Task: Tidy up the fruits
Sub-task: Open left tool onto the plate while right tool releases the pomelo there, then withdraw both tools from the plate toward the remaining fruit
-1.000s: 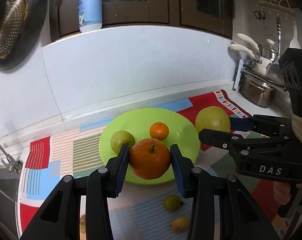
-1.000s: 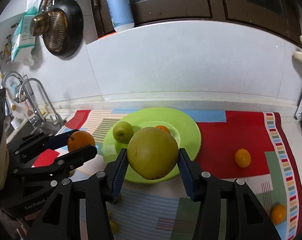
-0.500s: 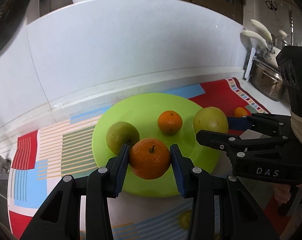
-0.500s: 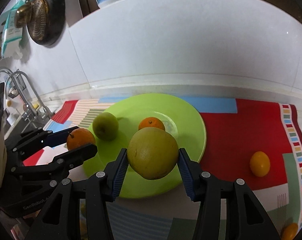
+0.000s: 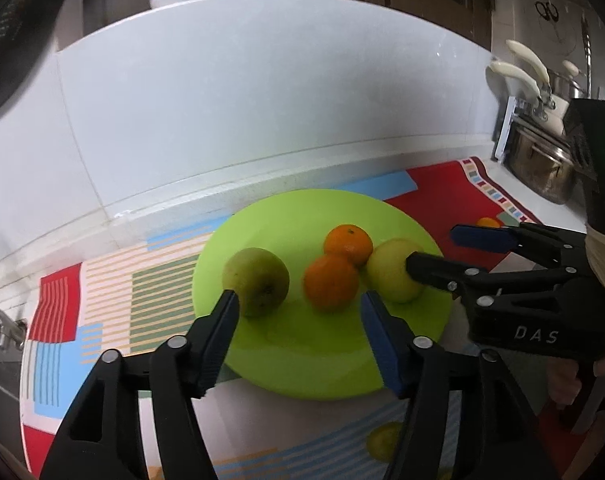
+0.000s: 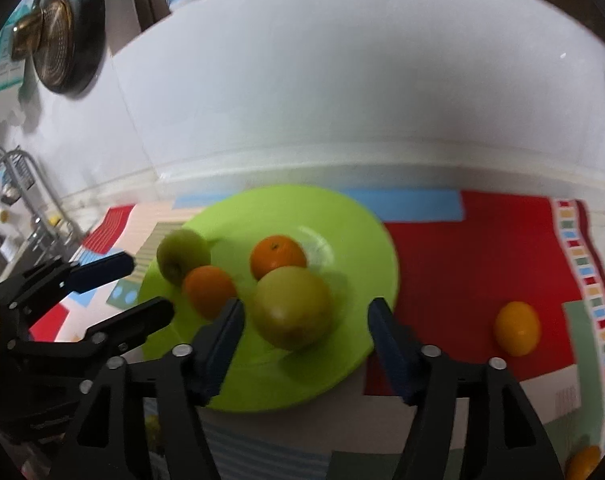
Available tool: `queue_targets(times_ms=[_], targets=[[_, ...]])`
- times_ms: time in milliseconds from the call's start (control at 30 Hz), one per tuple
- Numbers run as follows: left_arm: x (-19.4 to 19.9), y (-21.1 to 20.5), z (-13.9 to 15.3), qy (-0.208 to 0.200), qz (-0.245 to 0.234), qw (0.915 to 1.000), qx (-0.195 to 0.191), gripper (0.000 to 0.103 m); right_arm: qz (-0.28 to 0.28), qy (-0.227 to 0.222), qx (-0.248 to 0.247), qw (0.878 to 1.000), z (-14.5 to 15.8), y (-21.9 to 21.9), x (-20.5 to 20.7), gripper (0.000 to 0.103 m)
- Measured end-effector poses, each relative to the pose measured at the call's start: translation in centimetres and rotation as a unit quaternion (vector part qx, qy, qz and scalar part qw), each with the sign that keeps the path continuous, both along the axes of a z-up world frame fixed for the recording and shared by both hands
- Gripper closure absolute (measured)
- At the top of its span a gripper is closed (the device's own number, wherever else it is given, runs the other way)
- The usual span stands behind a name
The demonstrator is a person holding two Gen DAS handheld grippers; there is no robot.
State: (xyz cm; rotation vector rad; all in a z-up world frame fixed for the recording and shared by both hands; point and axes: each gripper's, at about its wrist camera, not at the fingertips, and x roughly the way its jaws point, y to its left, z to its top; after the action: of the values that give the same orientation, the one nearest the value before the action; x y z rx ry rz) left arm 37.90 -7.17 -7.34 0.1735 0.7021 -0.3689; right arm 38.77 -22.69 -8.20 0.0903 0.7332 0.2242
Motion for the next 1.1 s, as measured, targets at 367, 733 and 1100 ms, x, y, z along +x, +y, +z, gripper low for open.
queue_targets(times_ms=[367,733,1100], targets=[[-5.5,2.2,3.9,-0.045,0.027,0.9986,-0.008,0.027,-0.028,-0.034,-0.011,0.999,3.8,0.1,-5.1,0.036],[-12.2,5.5,6.7,-0.084,0.059,0.9945,-0.021,0.016,-0.026,-0.069,-0.012,0.997,7.2,2.7,-11.7,0.027],[-17.0,8.4,6.8,-0.092,0.072,0.9932,-0.001,0.013,-0.024,-0.075,-0.024,0.997,7.5,5.5,-16.3,0.026]])
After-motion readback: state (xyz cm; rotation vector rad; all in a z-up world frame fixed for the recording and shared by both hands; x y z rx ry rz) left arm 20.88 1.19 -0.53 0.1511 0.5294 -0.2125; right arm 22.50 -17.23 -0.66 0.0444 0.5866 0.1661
